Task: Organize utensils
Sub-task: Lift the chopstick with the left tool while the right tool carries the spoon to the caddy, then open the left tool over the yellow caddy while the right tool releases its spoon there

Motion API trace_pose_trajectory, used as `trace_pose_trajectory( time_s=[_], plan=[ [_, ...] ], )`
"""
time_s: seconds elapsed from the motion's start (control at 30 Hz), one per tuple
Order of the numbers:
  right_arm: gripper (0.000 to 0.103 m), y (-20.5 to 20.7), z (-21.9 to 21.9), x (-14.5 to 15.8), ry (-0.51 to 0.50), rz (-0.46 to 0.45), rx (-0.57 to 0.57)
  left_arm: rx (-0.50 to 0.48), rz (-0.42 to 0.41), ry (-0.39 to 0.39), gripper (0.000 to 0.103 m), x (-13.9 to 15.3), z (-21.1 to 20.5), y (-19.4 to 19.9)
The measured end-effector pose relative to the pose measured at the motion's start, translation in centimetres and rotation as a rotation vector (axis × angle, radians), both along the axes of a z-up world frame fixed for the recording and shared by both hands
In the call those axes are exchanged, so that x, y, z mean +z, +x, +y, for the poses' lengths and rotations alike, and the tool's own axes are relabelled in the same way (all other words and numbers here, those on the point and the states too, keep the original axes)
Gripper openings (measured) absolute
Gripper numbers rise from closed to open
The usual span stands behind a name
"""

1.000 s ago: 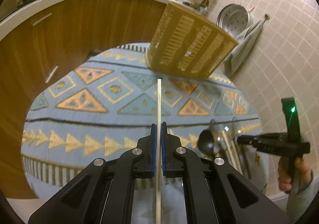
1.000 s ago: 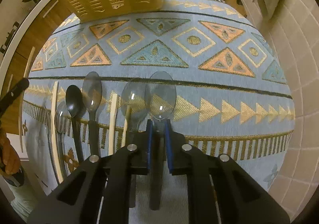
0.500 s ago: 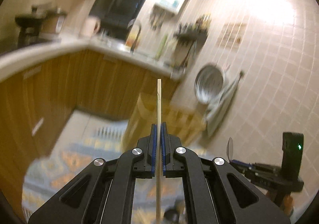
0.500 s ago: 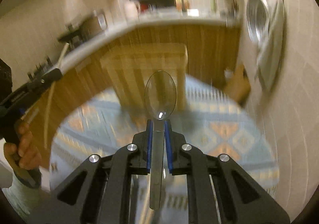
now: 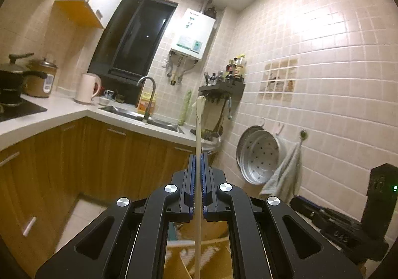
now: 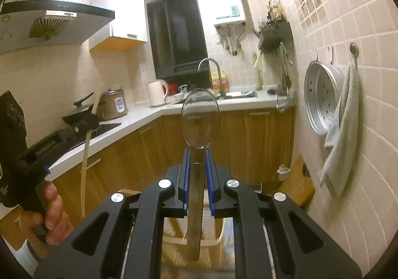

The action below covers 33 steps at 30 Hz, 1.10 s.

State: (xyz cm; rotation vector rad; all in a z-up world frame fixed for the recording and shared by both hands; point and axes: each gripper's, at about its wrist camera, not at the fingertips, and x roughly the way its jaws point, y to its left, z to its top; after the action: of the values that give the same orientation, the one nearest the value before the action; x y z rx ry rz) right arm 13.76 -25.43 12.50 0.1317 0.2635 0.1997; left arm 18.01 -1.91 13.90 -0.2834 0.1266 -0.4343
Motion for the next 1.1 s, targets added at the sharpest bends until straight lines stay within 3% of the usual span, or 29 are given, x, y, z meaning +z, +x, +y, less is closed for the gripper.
trace_pose_trajectory(
  time_s=[0.27, 0.43, 0.63, 1.1],
  plan=[
    [0.01, 4.2, -0.2, -1.8, -0.021, -0.023, -0.042, 0.02, 0.0, 0.016, 0.002, -2.0, 0.2, 2.9],
    [0.01, 5.0, 0.1, -3.2, -0.02, -0.017, -0.055, 0.073, 0.0, 0.034, 0.002, -3.2, -0.5, 3.3],
    [0.01, 5.9, 0.5, -4.6, -0.045, 0.006, -0.049, 0.066, -0.026, 0.053, 0.003, -4.4, -1.2, 2.7],
    [0.012, 3.9, 0.9, -6.3, -0.048, 0.034, 0.017, 0.082, 0.024, 0.102, 0.006, -5.7, 0.3, 0.7]
  ],
)
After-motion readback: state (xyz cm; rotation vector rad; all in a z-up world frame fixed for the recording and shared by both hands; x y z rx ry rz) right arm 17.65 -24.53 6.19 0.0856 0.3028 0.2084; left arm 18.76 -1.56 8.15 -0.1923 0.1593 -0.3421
